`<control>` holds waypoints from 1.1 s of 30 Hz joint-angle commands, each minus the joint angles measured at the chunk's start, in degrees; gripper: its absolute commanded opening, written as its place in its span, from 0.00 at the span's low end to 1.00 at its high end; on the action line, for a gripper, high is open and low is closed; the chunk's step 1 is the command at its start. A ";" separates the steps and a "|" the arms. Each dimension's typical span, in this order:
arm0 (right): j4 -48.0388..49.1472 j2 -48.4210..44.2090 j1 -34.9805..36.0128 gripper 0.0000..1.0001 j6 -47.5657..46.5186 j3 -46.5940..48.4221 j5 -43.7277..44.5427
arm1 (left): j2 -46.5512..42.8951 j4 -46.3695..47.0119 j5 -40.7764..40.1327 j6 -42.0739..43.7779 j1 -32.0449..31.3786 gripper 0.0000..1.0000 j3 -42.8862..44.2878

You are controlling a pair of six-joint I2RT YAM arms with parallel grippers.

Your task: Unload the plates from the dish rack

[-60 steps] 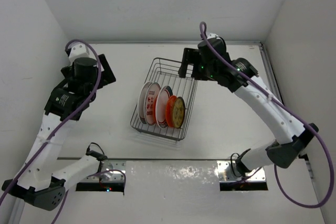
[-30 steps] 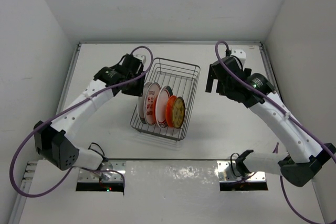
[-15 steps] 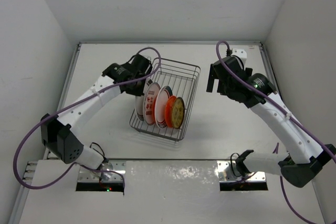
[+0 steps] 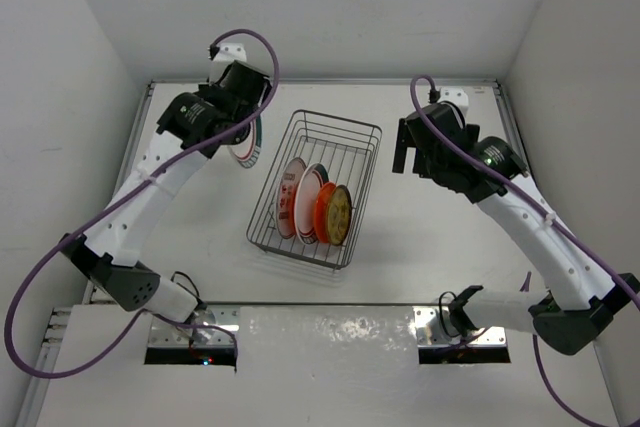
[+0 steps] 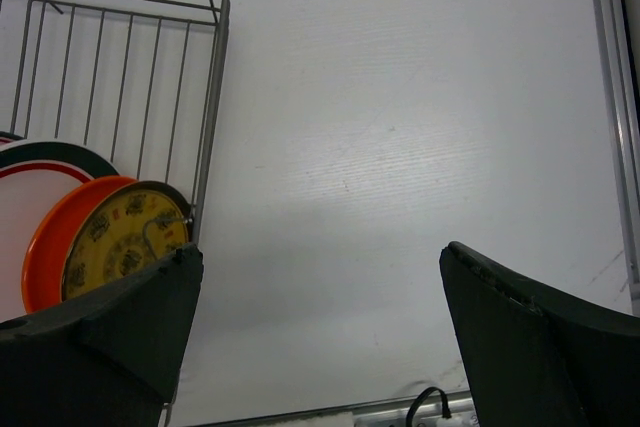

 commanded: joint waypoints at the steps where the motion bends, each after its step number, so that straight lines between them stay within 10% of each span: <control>1: 1.73 0.56 -0.44 0.99 -0.73 1.92 -1.05 | 1.07 4.97 -11.16 -1.25 3.50 0.00 -1.01; 9: 7.25 -1.80 -0.35 0.99 -1.96 -3.26 -6.85 | 5.90 34.49 29.91 -0.72 26.70 0.00 -18.22; 15: 9.12 -4.18 -0.44 0.99 -1.96 -8.71 -9.84 | 16.25 48.66 43.83 -7.48 33.75 0.00 -25.36; 19: 8.15 -5.68 -0.53 0.99 -2.92 -9.94 -9.05 | 22.95 49.65 47.37 -12.49 37.97 0.17 -25.89; 22: 7.71 -7.17 -0.61 0.99 -3.71 -11.17 -8.09 | 23.32 48.59 44.58 -15.22 39.21 0.56 -28.16; 33: 8.50 -6.21 -0.79 0.99 -5.47 -12.67 -7.82 | 10.48 36.47 23.41 -7.52 27.64 1.00 -18.09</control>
